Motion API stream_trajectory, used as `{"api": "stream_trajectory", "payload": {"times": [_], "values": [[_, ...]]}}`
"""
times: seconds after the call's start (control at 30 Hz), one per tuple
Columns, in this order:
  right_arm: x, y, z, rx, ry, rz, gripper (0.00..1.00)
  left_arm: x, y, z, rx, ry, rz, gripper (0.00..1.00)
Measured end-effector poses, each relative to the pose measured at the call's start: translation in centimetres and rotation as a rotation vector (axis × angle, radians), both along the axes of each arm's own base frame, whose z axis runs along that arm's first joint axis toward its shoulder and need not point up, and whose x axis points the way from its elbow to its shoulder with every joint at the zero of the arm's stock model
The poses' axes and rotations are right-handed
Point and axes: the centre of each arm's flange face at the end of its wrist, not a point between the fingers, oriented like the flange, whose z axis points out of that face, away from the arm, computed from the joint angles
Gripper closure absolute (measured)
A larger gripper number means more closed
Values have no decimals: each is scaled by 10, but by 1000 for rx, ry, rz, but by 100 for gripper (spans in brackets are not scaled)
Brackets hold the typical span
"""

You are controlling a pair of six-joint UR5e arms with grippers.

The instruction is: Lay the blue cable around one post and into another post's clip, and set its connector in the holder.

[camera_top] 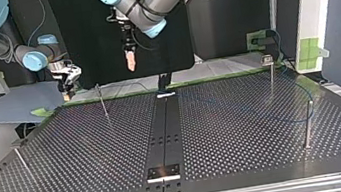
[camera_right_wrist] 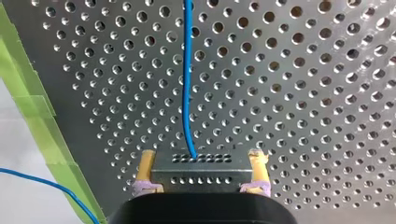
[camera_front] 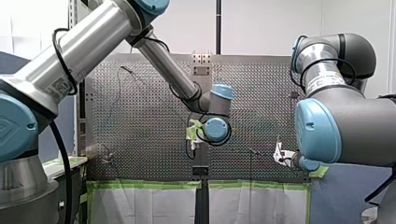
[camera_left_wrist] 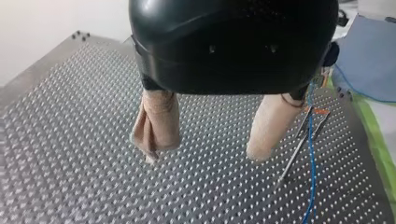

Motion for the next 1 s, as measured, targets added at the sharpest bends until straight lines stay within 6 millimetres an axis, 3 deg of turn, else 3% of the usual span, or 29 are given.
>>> {"api": "stream_trajectory", "payload": {"times": [0.43,1.0], "values": [[3,1,0,4,-4,4,100,30,58,27,-120,38,15,0],[3,1,-2,3,-5,4,100,52,145,56,-146,45,111,0]]}}
